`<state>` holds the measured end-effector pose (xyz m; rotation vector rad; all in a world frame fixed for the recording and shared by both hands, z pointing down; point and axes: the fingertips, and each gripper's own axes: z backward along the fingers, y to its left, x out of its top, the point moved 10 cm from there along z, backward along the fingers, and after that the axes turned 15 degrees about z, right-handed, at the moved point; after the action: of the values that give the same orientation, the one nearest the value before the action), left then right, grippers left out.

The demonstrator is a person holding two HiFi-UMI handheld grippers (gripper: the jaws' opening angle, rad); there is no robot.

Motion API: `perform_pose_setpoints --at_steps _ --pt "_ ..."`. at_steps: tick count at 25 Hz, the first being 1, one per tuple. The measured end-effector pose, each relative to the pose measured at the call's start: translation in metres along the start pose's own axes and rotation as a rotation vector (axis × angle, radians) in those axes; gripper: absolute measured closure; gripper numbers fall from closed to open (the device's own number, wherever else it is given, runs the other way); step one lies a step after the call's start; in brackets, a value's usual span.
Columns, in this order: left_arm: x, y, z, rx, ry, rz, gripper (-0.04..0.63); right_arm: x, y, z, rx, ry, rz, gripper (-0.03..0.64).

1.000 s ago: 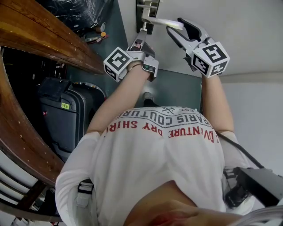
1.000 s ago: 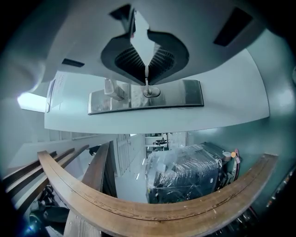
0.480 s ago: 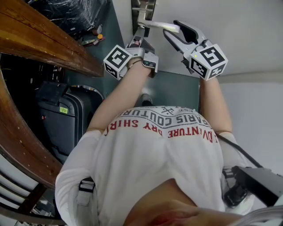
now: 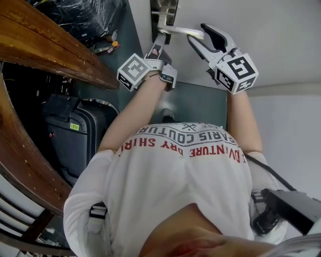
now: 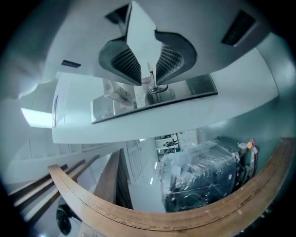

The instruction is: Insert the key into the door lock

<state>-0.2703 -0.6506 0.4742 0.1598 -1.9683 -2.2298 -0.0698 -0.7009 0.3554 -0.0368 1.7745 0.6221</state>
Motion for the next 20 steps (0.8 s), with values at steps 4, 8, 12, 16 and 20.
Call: perform_pose_setpoints --at_steps 4,8,12,16,20 --pt "0.007 -0.029 0.029 0.088 0.17 -0.424 0.506 0.024 0.007 0.028 -0.071 -0.071 -0.022 0.42" --pt "-0.011 -0.102 0.091 0.06 0.364 -0.942 0.508 0.055 0.058 0.067 0.006 -0.069 -0.048 0.485" --pt "-0.048 -0.154 0.171 0.055 0.563 -1.107 0.594 0.082 0.136 0.117 0.099 -0.077 -0.17 0.615" --pt "-0.084 -0.177 0.247 -0.019 0.627 -1.158 0.594 0.089 0.21 0.156 0.171 -0.018 -0.168 0.615" --pt "-0.111 -0.18 0.306 -0.009 0.669 -1.144 0.594 0.102 0.262 0.186 0.237 0.026 -0.19 0.615"
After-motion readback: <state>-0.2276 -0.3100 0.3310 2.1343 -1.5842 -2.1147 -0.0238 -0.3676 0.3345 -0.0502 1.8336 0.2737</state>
